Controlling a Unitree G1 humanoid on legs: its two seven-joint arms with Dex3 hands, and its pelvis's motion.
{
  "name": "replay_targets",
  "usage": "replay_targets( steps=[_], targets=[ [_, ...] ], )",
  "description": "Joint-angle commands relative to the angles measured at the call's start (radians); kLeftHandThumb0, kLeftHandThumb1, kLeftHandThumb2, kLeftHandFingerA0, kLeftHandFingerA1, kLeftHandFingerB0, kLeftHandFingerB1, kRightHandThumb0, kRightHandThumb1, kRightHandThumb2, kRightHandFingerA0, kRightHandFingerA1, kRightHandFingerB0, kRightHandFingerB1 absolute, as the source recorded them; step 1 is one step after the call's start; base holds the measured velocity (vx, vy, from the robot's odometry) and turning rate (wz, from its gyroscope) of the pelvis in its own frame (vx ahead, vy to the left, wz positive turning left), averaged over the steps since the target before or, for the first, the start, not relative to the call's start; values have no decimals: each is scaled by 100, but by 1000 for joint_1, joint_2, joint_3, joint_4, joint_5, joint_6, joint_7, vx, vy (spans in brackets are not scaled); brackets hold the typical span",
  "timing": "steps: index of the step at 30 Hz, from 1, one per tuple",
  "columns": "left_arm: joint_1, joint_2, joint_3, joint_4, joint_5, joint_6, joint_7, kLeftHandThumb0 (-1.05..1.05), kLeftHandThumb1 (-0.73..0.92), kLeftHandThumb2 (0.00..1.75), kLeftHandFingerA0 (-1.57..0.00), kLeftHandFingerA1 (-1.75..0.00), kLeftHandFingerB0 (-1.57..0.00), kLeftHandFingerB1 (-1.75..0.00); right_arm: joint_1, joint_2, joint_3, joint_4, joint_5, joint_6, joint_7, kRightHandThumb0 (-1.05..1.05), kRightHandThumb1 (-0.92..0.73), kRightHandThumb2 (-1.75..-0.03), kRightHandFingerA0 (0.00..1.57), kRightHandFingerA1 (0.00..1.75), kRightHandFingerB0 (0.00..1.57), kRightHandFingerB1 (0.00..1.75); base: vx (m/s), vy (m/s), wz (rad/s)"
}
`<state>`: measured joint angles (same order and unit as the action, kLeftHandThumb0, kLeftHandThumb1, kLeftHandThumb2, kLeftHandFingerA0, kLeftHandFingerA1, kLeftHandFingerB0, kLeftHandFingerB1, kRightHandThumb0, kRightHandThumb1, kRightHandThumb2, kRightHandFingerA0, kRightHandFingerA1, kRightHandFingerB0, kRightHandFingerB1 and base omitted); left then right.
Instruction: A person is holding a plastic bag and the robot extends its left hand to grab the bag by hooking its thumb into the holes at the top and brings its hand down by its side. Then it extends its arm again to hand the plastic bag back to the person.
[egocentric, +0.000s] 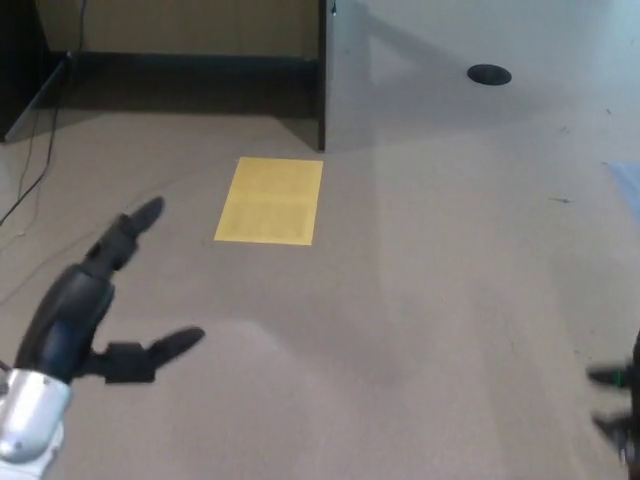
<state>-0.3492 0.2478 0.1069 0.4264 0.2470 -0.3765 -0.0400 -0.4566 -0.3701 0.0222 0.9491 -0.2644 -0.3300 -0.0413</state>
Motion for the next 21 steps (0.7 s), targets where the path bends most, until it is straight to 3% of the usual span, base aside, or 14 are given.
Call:
replay_targets(
  steps=[1,9,13,19,20,21],
  targets=[
    [-13,34,83,113,-62,-125,99,-28,35,88,-1,-48,0,-47,-133,-30,-14,105,22,54,32,-41,-72,-62,61,40,48,36,0,0,0],
    [139,66,133,209,-100,-240,73,-27,35,88,-3,-49,0,-46,-80,-19,-10,146,21,26,23,-41,-70,-62,64,43,49,37,0,0,0],
    [248,148,82,234,3,-160,74,-32,47,99,-2,-48,0,-46,11,-6,-4,128,23,-5,17,-39,-69,-61,70,46,51,39,0,0,0],
    [339,186,28,266,1,-127,55,-33,44,98,-3,-48,0,-45,138,8,14,81,12,-1,8,-39,-69,-61,69,46,52,39,0,0,0],
    [347,188,20,288,-1,-128,54,-58,67,63,-21,-35,-21,-31,157,8,15,76,13,-4,12,-39,-69,-61,66,45,51,39,0,0,0],
    [350,189,16,298,-2,-128,54,-58,67,63,-21,-35,-21,-31,165,8,15,74,13,-4,14,-39,-69,-61,66,45,51,39,0,0,0]
  ],
)
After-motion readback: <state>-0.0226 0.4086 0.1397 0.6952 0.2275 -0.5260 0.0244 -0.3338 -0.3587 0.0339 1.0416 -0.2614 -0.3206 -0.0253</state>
